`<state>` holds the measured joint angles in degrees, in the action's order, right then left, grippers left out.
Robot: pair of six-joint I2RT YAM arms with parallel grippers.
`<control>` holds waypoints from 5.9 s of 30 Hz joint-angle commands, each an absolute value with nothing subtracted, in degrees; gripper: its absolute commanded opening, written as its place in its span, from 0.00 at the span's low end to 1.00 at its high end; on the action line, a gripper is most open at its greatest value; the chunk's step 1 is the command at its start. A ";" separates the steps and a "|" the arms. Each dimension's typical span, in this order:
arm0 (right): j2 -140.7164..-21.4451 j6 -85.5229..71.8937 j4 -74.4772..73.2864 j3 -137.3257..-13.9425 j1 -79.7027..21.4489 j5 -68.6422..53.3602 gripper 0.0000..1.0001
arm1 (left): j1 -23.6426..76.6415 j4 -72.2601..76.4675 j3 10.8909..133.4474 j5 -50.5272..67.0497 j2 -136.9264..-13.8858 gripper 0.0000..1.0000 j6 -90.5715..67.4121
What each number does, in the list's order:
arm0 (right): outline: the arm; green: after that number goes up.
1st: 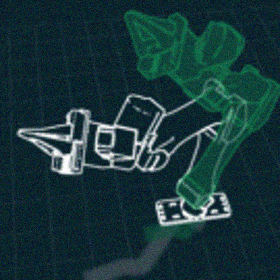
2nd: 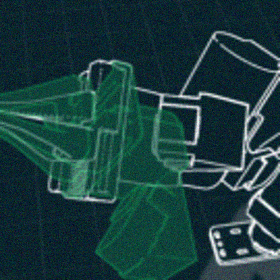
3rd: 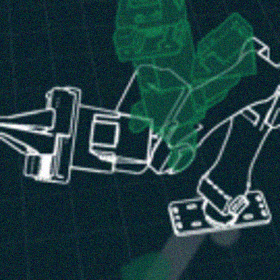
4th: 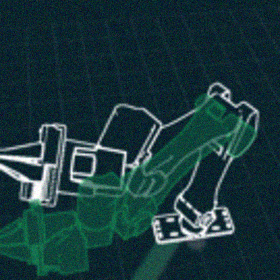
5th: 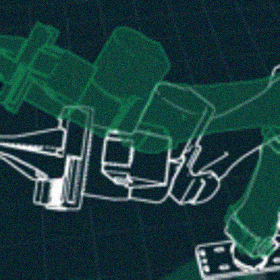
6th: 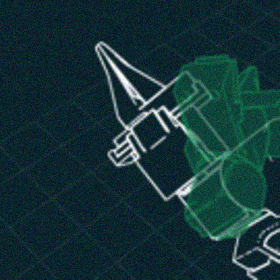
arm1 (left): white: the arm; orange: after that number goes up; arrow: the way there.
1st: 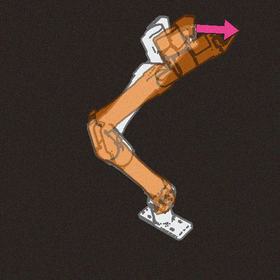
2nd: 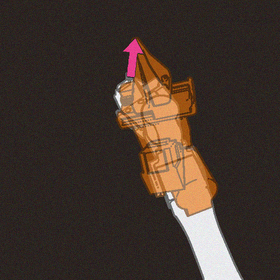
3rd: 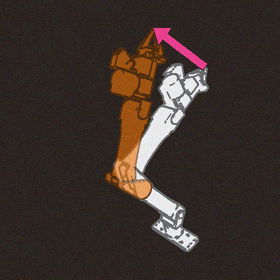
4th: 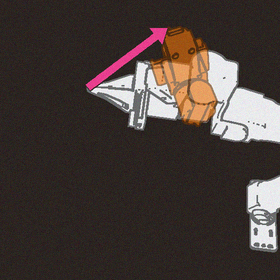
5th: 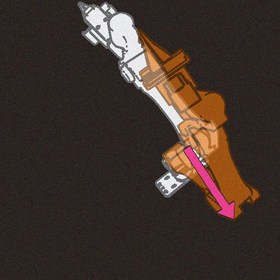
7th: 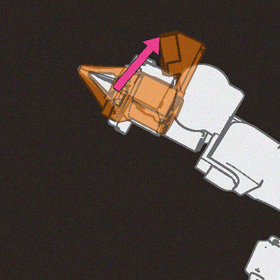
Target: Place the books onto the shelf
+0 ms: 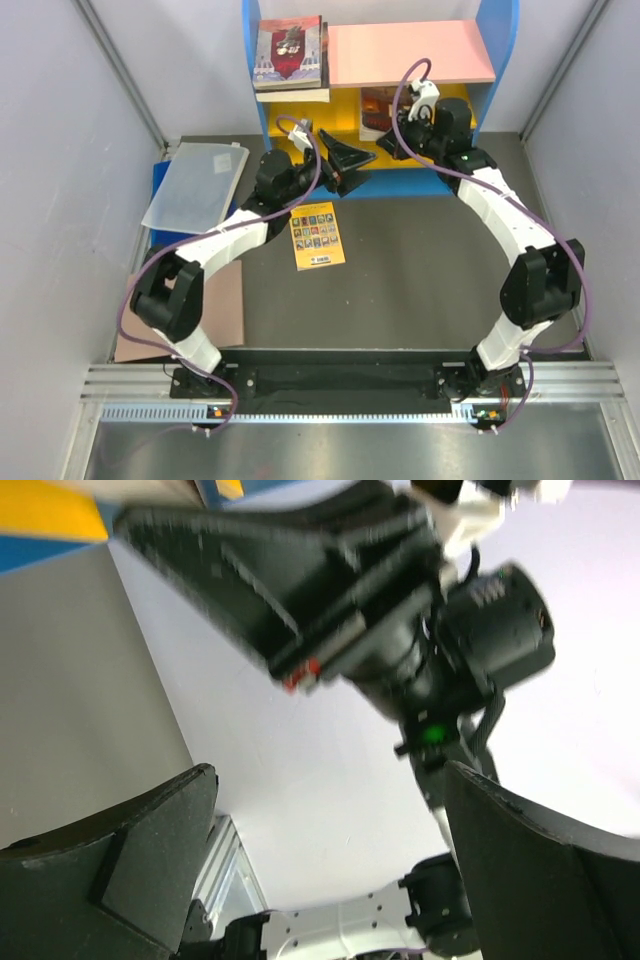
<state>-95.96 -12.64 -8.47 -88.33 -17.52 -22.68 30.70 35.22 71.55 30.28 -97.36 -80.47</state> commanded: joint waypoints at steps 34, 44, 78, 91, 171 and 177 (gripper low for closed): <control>-90.34 -25.92 -0.79 -60.82 -31.81 -20.04 0.00 | 21.46 -10.64 45.71 14.94 -76.90 0.99 -40.25; -105.63 -24.87 -7.37 -72.94 -38.57 -16.09 0.00 | 16.61 -11.69 45.17 15.38 -80.06 0.99 -40.43; -122.17 -20.57 -28.83 -90.26 -42.89 -1.93 0.00 | 18.63 7.29 55.37 24.96 -95.36 0.75 -47.55; -122.08 -20.65 -28.30 -90.00 -42.80 -2.20 0.00 | 20.30 -2.27 59.76 27.77 -104.23 0.49 -43.95; -60.38 -36.91 18.72 -43.15 -26.19 -23.73 0.00 | 28.74 35.75 28.59 23.91 -69.97 0.99 -53.17; -60.64 -37.79 19.34 -44.03 -26.19 -25.22 0.00 | 28.92 53.68 24.87 24.17 -71.19 0.99 -55.98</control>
